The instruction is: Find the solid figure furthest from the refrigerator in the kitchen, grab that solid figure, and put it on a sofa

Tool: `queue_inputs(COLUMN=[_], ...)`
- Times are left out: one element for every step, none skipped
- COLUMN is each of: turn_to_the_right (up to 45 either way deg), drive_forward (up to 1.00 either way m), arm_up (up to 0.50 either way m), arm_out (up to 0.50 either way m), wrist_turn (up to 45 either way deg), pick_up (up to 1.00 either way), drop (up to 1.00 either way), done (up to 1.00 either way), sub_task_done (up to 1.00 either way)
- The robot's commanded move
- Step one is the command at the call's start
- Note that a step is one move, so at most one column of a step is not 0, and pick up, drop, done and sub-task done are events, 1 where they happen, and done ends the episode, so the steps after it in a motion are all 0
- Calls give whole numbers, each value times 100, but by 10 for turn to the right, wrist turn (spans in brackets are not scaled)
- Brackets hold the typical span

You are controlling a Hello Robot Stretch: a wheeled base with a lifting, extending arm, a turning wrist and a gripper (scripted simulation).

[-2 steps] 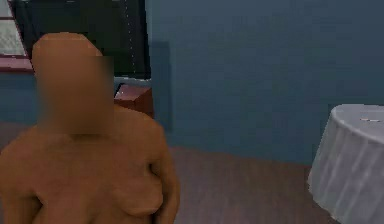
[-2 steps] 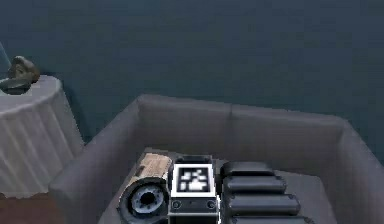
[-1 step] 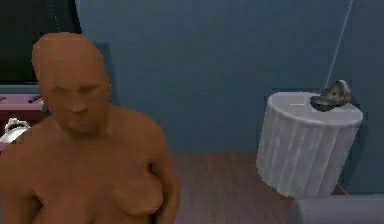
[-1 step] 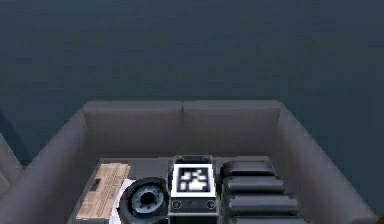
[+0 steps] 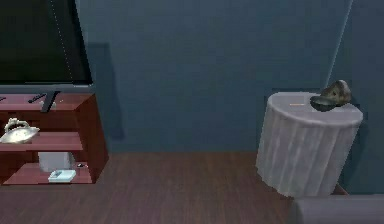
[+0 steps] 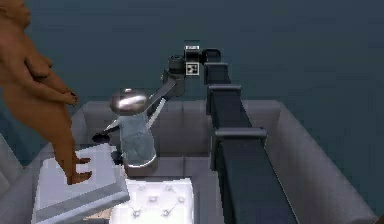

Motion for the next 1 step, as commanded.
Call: queue_inputs(turn_to_the_right=[0], drive_forward=[0], arm_up=[0], arm_out=[0], wrist_turn=[450], pick_up=[0], drop=[0], done=[0], sub_task_done=[0])
